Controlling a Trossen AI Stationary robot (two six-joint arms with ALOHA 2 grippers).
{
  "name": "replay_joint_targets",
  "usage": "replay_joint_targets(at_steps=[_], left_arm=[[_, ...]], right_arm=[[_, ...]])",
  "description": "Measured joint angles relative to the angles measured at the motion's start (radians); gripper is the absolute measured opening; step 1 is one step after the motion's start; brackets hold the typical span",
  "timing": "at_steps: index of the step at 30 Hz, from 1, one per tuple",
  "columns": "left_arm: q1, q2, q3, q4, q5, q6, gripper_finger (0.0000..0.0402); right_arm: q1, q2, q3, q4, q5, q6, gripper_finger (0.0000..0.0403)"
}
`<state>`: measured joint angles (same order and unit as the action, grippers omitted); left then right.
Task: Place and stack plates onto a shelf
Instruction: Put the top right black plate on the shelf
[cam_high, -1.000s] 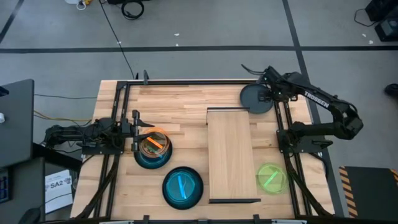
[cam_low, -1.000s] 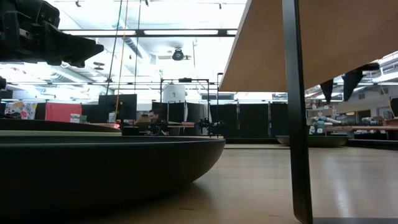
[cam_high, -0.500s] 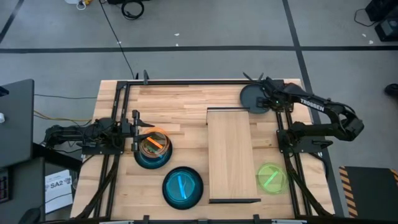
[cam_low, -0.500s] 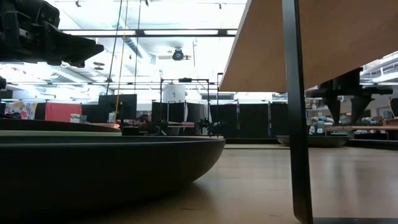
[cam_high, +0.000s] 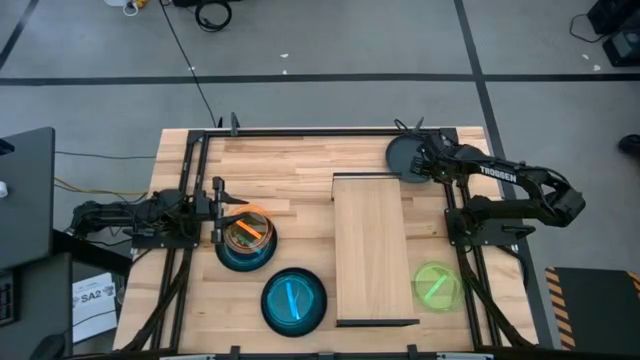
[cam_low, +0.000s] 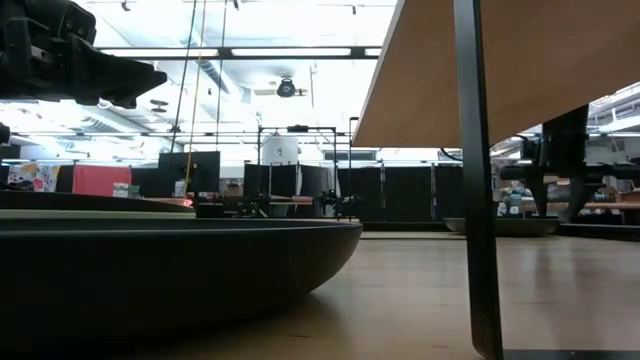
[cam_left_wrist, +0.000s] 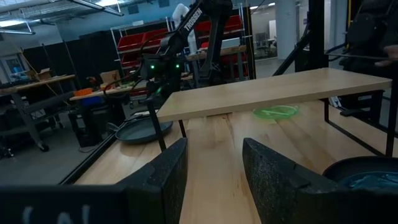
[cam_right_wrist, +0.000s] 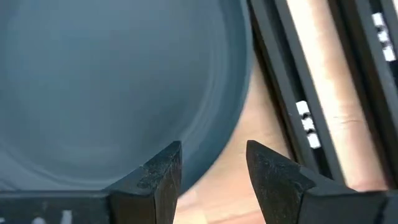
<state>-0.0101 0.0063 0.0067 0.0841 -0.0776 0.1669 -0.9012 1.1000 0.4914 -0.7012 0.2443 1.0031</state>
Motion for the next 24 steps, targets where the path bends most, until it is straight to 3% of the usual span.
replay_joint_targets(at_steps=[7, 17, 24], left_arm=[[0.0, 0.0, 0.0, 0.0, 0.0, 0.0, 0.016], [0.0, 0.0, 0.0, 0.0, 0.0, 0.0, 0.016], [0.0, 0.0, 0.0, 0.0, 0.0, 0.0, 0.016]], right_arm=[[-0.011, 0.0, -0.052, 0.142, 0.001, -0.001, 0.0185], [-0.012, 0.0, -0.058, 0.147, 0.024, -0.006, 0.0183], [-0.012, 0.0, -0.058, 0.146, 0.024, 0.028, 0.0157]])
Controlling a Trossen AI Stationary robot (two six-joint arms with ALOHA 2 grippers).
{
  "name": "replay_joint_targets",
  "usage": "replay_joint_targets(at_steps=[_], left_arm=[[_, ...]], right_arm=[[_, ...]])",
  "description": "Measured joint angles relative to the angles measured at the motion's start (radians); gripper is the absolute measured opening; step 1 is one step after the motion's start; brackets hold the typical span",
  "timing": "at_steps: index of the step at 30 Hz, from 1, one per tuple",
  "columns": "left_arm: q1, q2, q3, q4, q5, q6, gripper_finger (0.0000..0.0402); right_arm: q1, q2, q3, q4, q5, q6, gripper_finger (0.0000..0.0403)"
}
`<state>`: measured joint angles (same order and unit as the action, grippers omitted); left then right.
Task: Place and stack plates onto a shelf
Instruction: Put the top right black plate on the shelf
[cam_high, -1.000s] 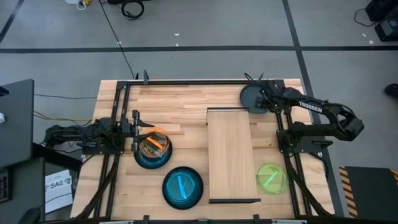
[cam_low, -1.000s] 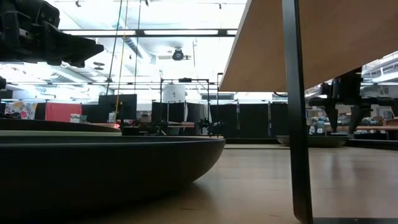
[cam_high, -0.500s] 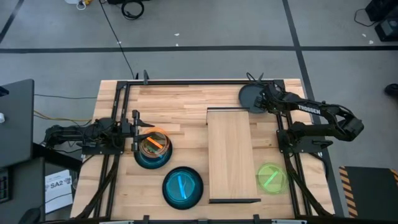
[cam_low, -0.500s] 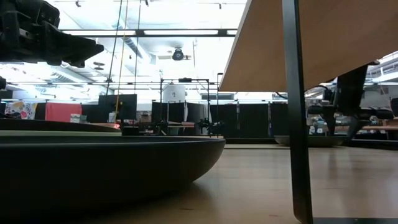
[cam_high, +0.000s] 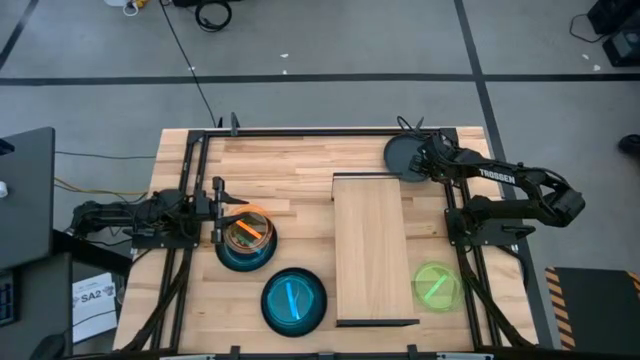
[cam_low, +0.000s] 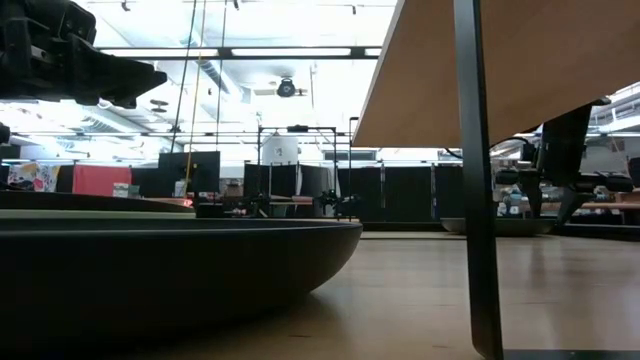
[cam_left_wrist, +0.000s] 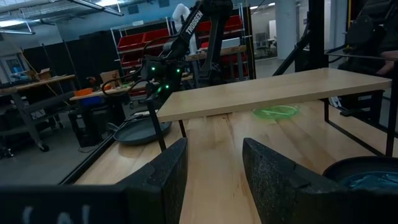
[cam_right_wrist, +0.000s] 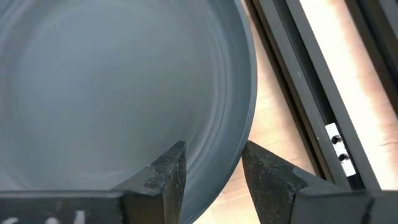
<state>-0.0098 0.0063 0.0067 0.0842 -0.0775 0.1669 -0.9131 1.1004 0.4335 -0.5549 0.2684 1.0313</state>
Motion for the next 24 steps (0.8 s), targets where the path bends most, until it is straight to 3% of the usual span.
replay_joint_targets(at_steps=[24], left_arm=[[0.0, 0.0, 0.0, 0.0, 0.0, 0.0, 0.016]], right_arm=[[-0.001, 0.028, 0.004, -0.001, -0.026, 0.046, 0.0031]])
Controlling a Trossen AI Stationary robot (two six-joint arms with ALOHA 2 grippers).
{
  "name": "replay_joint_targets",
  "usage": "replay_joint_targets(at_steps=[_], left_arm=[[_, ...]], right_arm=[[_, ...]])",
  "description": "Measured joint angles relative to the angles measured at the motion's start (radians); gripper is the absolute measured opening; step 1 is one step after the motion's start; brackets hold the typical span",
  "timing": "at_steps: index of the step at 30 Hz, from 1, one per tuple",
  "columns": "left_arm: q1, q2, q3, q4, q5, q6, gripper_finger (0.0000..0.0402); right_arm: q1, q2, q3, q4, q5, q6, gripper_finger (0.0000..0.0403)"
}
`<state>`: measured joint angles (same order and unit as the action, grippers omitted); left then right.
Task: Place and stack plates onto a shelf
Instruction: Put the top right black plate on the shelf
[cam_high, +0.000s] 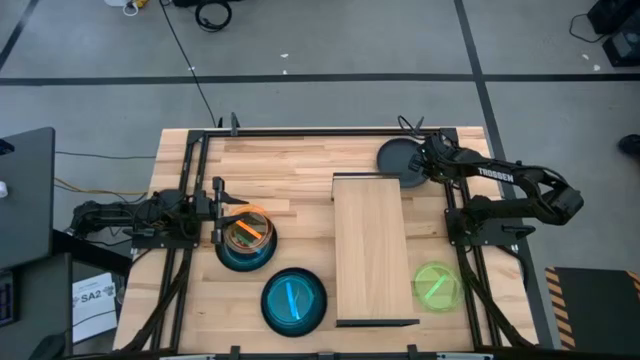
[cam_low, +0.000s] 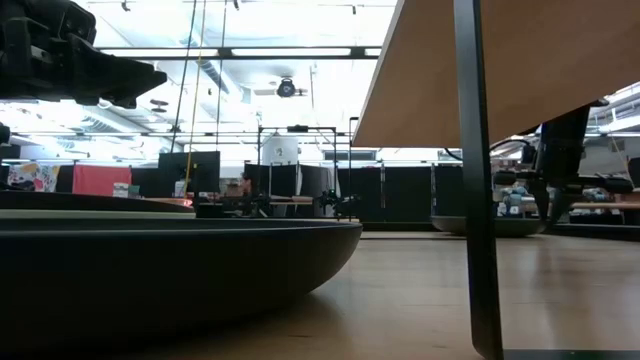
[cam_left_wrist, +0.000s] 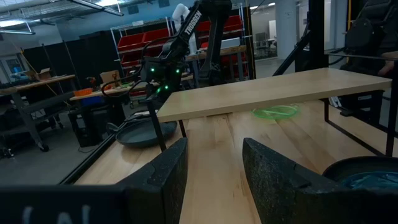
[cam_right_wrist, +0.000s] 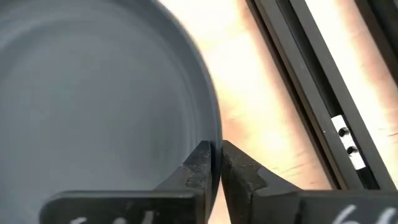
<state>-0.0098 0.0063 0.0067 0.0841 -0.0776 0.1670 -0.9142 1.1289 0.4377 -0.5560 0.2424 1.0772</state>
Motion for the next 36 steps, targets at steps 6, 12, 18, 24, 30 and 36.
replay_joint_targets(at_steps=[6, 12, 18, 24, 30, 36], left_arm=[[0.0, 0.0, 0.0, 0.0, 0.0, 0.0, 0.016], [0.0, 0.0, 0.0, 0.0, 0.0, 0.0, 0.016], [0.0, 0.0, 0.0, 0.0, 0.0, 0.0, 0.016], [0.0, 0.0, 0.0, 0.0, 0.0, 0.0, 0.016], [0.0, 0.0, 0.0, 0.0, 0.0, 0.0, 0.016], [0.0, 0.0, 0.0, 0.0, 0.0, 0.0, 0.016]], right_arm=[[0.0, 0.01, 0.0, 0.009, 0.002, 0.007, 0.0023], [0.0, 0.01, 0.0, 0.009, 0.003, 0.006, 0.002], [0.0, 0.011, -0.002, 0.009, 0.012, 0.007, 0.0016], [0.0, 0.001, -0.006, 0.033, 0.041, 0.004, 0.0015], [0.0, -0.012, -0.007, 0.107, 0.06, 0.001, 0.0014], [0.0, -0.012, -0.007, 0.126, 0.071, 0.002, 0.0014]])
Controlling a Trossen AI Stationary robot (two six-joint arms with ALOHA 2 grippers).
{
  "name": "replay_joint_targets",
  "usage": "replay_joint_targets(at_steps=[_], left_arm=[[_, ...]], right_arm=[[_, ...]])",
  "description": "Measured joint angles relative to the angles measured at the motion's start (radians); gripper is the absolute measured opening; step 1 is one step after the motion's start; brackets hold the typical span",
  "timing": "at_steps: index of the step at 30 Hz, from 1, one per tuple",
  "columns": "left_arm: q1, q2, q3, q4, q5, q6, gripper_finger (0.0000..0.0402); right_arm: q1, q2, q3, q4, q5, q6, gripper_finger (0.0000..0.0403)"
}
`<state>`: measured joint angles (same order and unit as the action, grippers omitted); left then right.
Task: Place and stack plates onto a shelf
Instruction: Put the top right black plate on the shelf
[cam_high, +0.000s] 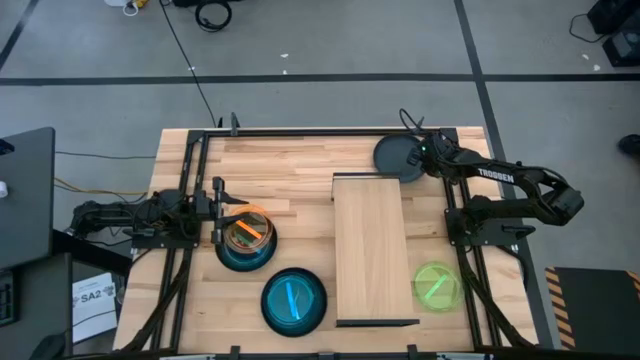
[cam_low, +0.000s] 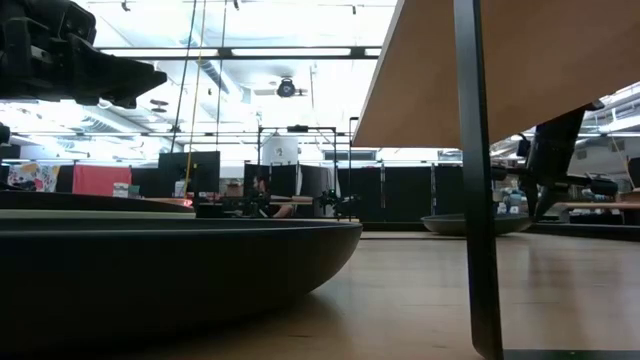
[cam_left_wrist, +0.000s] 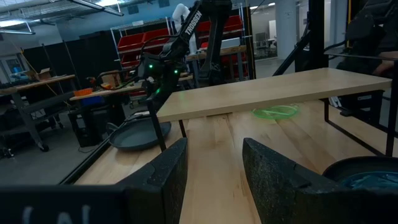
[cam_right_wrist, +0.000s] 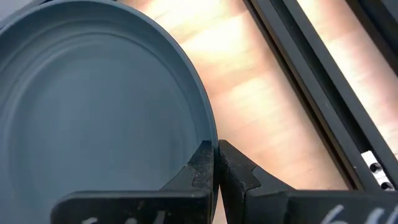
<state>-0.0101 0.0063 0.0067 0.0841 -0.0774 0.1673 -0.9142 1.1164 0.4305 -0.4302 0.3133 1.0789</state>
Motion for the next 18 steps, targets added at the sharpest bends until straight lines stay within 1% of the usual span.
replay_joint_targets(at_steps=[9, 18], left_arm=[[0.0, 0.0, 0.0, 0.0, 0.0, 0.0, 0.016], [0.0, 0.0, 0.0, 0.0, 0.0, 0.0, 0.016]], right_arm=[[0.029, -0.016, 0.0, 0.014, 0.0, 0.001, 0.0014], [0.05, -0.131, 0.002, 0.016, 0.007, 0.002, 0.0014]])
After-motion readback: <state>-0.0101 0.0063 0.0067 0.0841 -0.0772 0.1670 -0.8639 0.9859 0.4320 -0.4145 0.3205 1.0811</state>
